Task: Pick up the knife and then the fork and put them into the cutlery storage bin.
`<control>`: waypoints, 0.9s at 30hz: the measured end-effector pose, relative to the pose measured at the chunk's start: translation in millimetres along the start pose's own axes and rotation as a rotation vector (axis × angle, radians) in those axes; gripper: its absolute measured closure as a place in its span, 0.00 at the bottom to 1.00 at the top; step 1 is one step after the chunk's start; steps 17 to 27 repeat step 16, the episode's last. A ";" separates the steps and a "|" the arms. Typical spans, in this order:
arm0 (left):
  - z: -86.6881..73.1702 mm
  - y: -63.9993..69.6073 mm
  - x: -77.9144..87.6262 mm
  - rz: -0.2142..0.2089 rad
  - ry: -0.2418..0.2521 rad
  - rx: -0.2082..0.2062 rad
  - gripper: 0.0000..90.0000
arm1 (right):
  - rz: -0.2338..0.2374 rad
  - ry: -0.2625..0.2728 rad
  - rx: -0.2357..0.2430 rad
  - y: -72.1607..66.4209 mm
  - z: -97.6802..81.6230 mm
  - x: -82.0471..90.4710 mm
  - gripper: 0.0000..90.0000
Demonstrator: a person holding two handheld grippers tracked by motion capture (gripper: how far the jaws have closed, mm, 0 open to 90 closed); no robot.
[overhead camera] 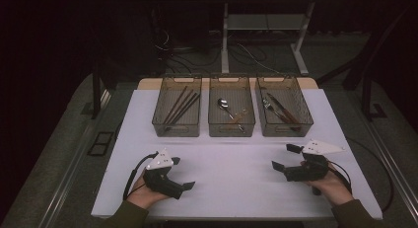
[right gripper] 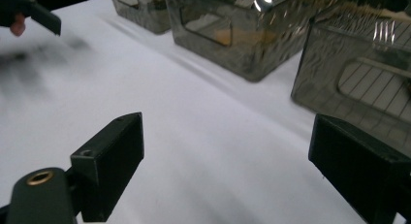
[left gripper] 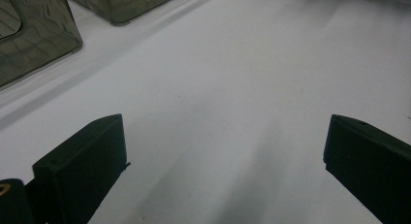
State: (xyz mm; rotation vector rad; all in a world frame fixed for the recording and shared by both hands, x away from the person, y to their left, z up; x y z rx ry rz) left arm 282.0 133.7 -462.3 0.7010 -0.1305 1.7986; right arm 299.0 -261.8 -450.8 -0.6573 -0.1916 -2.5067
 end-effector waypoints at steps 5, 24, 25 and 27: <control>0.3 0.1 0.5 0.000 0.003 -0.001 0.01 | 0.009 -0.015 0.000 -2.7 -10.0 4.4 0.14; 0.7 -0.1 1.2 0.002 0.009 -0.001 0.01 | 0.017 -0.052 0.014 -2.1 -23.8 8.5 0.14; 0.7 -0.1 1.2 0.002 0.009 -0.001 0.01 | 0.017 -0.052 0.014 -2.1 -23.8 8.5 0.14; 0.7 -0.1 1.2 0.002 0.009 -0.001 0.01 | 0.017 -0.052 0.014 -2.1 -23.8 8.5 0.14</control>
Point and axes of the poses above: each handheld gripper's, and its own axes: x roughly backward along the jaws, z roughly out of its top, y roughly to its right, the point moved 4 cm from there along -x, roughly forward along the jaws, and after that the axes turned 14 degrees about -z, right-handed, at the moved point
